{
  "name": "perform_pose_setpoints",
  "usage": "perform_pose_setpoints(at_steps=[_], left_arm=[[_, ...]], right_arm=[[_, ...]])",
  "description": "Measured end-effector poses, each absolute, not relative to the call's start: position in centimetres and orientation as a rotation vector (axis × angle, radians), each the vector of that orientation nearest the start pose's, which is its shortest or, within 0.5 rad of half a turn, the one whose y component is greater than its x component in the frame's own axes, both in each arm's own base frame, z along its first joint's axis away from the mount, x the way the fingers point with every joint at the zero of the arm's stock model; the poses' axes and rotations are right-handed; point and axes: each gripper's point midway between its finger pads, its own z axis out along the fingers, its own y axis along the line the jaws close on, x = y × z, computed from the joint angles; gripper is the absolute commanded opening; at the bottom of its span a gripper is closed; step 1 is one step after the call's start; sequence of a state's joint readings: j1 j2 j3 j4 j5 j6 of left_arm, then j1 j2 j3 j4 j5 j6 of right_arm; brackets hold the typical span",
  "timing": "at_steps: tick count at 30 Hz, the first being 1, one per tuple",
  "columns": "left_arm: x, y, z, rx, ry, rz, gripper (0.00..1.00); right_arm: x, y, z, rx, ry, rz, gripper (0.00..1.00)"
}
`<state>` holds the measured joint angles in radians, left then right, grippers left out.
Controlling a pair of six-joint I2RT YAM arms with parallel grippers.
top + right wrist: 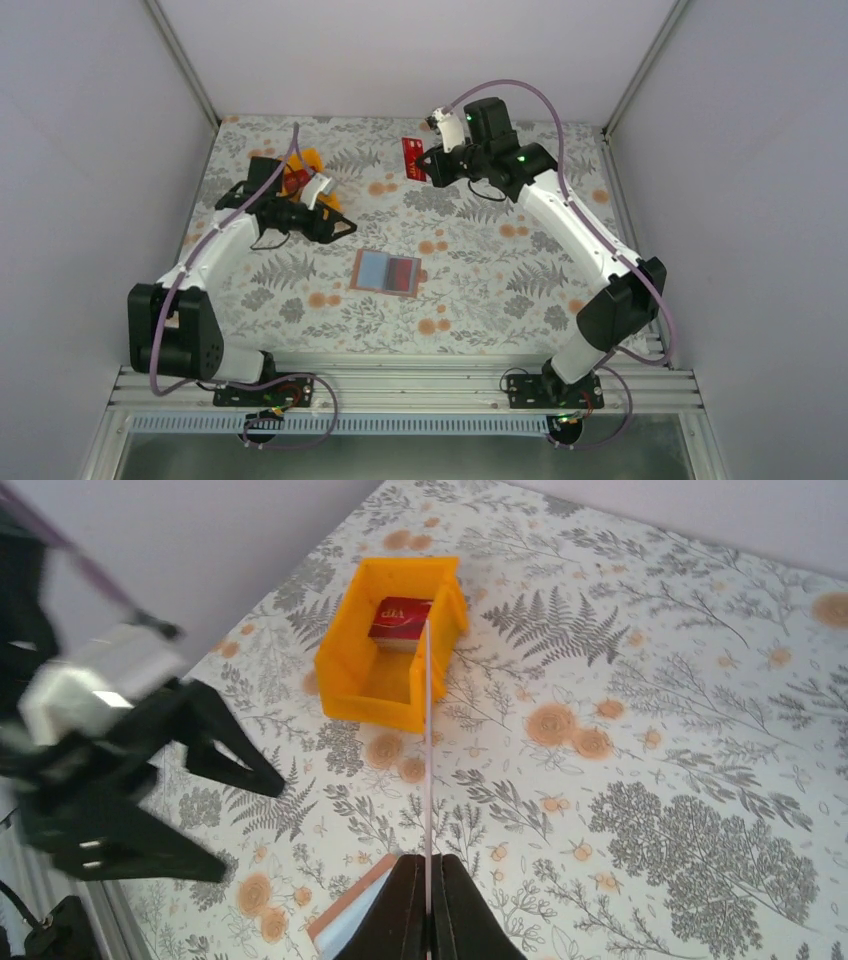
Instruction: Take the credit cards out of the card holder
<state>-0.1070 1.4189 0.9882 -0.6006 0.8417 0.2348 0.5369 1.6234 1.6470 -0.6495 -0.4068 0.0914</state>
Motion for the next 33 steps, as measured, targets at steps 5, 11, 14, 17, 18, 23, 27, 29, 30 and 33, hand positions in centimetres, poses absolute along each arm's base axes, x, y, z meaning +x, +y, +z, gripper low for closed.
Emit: perform_pose_setpoints(at_steps=[5,11,14,17,18,23,27,29,30,33], left_arm=[[30.8,-16.7,24.6,0.881,2.106,-0.956,0.76],[31.8,-16.0,36.2,1.029,1.854,-0.674,1.00],[31.2,-15.6,40.7,1.087,1.763,-0.551,1.00],[30.6,-15.2,43.6,1.132,1.691,-0.419,1.00],[30.4,-15.1,44.3,1.150,1.665,-0.356,1.00],[28.7,-14.0,46.1,1.261,1.504,-0.029,1.00],[25.6,-12.3,46.9,1.391,1.132,0.400,1.00],[24.1,-11.8,45.8,1.463,0.918,0.624,1.00],[23.4,-11.7,45.1,1.490,0.798,0.736,1.00],[22.8,-12.6,42.9,1.536,0.514,0.922,0.97]], right_arm=[[36.9,29.6,30.5,-0.674,2.183,0.804,0.04],[35.3,30.8,31.1,-0.716,2.180,0.956,0.04],[34.7,31.2,31.3,-0.732,2.176,1.002,0.04],[34.0,31.3,31.2,-0.747,2.177,1.041,0.04],[33.6,31.4,31.2,-0.754,2.175,1.059,0.04],[31.1,32.2,32.1,-0.825,2.136,1.202,0.04],[29.4,33.5,32.9,-0.894,2.093,1.299,0.04],[28.6,34.1,33.1,-0.919,2.081,1.333,0.04],[28.2,34.4,33.3,-0.930,2.073,1.347,0.04],[27.4,35.2,33.5,-0.957,2.053,1.380,0.04]])
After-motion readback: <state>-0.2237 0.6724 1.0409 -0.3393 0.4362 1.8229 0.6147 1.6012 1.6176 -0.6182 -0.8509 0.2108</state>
